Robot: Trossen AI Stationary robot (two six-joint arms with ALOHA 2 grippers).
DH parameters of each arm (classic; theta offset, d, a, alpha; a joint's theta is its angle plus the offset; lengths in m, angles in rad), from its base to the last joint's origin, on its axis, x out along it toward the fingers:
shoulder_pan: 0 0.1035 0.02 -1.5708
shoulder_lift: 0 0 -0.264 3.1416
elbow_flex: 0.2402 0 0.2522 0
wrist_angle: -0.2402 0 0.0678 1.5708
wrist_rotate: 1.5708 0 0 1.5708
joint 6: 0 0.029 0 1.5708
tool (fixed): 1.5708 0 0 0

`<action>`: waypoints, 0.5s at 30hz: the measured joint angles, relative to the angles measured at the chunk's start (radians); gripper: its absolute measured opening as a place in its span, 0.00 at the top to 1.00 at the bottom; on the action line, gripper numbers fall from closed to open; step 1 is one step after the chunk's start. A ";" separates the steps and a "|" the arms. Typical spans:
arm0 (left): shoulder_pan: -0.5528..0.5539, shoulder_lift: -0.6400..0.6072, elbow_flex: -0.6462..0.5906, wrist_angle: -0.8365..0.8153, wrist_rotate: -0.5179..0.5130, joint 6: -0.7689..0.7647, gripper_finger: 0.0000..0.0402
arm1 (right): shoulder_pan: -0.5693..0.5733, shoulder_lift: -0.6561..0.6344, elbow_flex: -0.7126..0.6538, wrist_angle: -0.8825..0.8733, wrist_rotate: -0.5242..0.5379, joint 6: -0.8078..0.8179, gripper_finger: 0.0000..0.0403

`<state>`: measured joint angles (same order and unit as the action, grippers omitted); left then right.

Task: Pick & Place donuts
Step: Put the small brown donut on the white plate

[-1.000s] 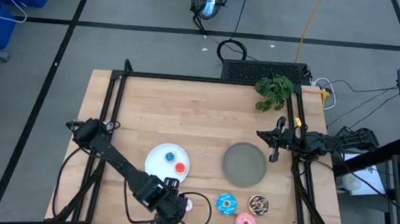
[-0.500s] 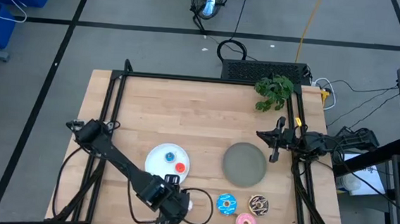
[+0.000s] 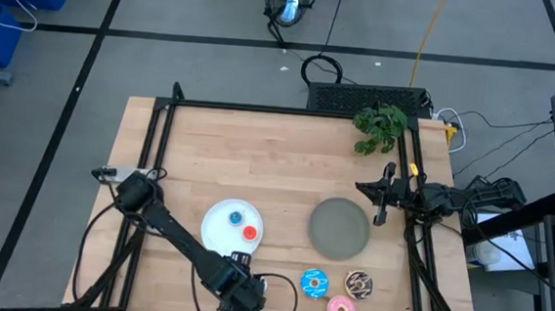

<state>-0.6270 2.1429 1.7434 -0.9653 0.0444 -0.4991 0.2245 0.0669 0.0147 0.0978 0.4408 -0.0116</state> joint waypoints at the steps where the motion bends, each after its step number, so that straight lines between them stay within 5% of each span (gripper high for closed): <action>1: -0.001 0.002 0.000 0.000 -0.001 0.004 0.32 | 0.000 0.000 0.000 0.000 0.000 0.000 1.00; 15: -0.002 0.048 -0.002 -0.036 -0.043 0.019 0.17 | 0.000 0.000 0.000 0.001 0.000 0.000 1.00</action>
<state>-0.6292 2.1905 1.7415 -1.0009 0.0012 -0.4797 0.2242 0.0669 0.0151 0.0986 0.4404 -0.0116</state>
